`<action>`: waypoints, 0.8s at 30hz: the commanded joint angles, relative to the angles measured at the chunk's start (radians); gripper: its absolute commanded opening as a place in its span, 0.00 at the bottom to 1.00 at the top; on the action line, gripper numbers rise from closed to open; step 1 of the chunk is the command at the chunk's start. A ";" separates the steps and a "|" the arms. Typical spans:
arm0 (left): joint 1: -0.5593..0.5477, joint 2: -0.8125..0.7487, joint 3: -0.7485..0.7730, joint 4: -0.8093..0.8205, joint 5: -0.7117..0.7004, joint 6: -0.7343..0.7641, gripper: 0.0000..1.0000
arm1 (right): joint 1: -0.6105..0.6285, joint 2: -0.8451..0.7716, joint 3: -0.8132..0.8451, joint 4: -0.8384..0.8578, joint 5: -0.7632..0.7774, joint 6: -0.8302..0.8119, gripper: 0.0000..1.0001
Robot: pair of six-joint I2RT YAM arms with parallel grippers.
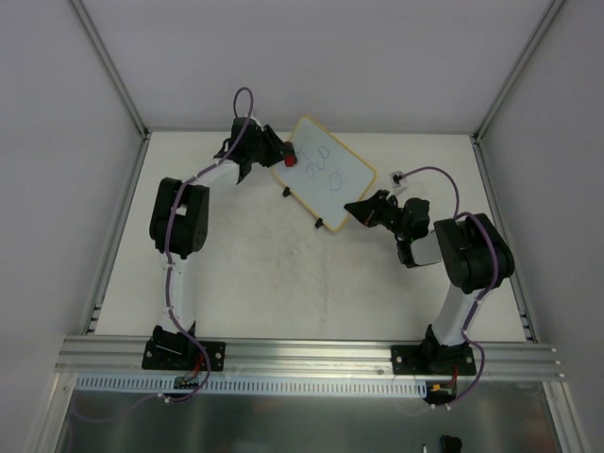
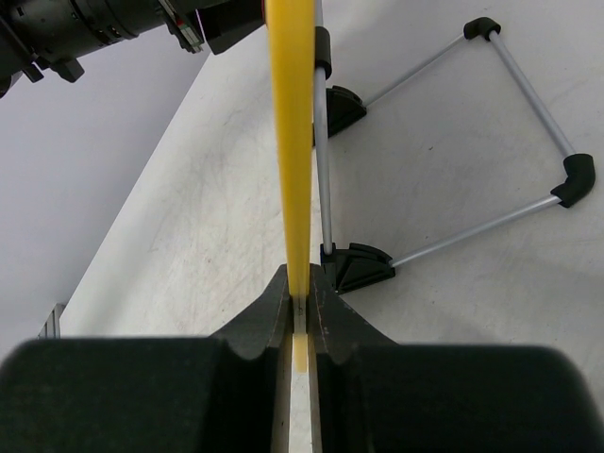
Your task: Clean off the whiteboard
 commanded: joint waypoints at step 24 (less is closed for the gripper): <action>-0.217 -0.074 -0.133 -0.020 -0.066 0.119 0.00 | 0.003 -0.013 0.021 0.155 -0.026 0.015 0.00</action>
